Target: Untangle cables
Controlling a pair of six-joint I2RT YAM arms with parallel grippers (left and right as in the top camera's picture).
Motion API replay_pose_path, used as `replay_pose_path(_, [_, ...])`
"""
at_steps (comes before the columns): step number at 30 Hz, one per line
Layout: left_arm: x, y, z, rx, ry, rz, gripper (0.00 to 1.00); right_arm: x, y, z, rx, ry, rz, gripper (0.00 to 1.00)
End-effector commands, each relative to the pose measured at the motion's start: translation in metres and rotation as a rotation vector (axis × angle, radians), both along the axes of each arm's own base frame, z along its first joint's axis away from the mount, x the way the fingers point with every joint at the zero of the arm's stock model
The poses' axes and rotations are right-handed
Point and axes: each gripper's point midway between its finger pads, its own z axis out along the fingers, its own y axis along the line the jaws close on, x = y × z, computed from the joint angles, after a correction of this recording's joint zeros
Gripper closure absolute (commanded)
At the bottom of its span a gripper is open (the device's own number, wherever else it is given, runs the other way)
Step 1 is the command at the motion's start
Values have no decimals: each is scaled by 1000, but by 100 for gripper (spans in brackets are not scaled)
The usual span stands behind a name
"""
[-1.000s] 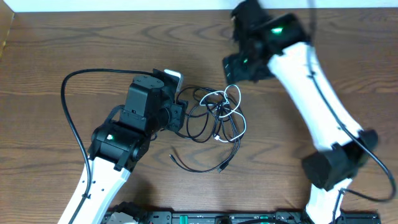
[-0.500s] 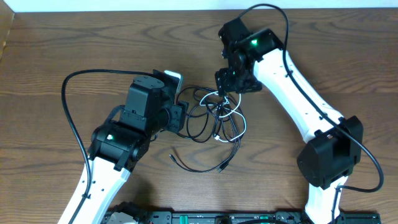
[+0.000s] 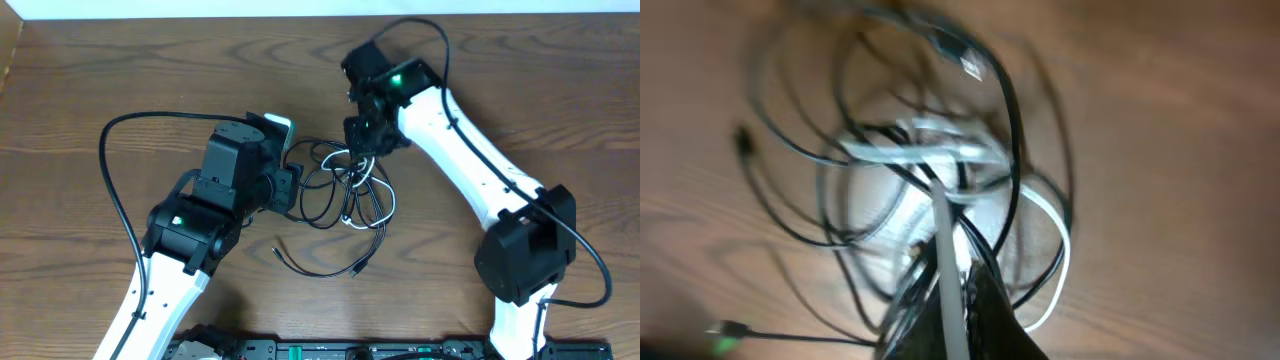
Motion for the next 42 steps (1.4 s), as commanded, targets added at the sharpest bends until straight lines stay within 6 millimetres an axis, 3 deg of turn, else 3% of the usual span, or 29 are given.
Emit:
replay_pose_path(1, [2,3,0,13,-4,8,41,21,5,108,123,-271,63,99])
replay_pose_path(6, [4,0,-8,18,24,2,41,22,5,212,240,-503,70,99])
replay_pose_path(14, [9,-14,-41,12,139,-40,41,-1,-18,337,398,-816,45,99])
replay_pose_path(18, [15,-23,-55,2,177,-62,42,-11,-41,380,441,-940,7,99])
replay_pose_path(24, [20,-39,-59,-43,180,-125,42,-20,-84,417,469,-1050,-76,99])
replay_pose_path(27, [24,-45,-54,-72,157,-143,42,-31,-76,406,512,-974,-18,99])
replay_pose_path(29, [26,-52,-49,-104,140,-167,42,-36,-61,384,535,-866,36,99])
replay_pose_path(33, [25,-65,-40,-168,127,-221,42,-36,-23,318,486,-628,143,99])
replay_pose_path(39, [17,-68,-40,-188,153,-245,42,-40,59,215,388,-383,422,99])
replay_pose_path(42, [6,-77,-37,-225,171,-328,42,-36,78,187,346,-357,499,99])
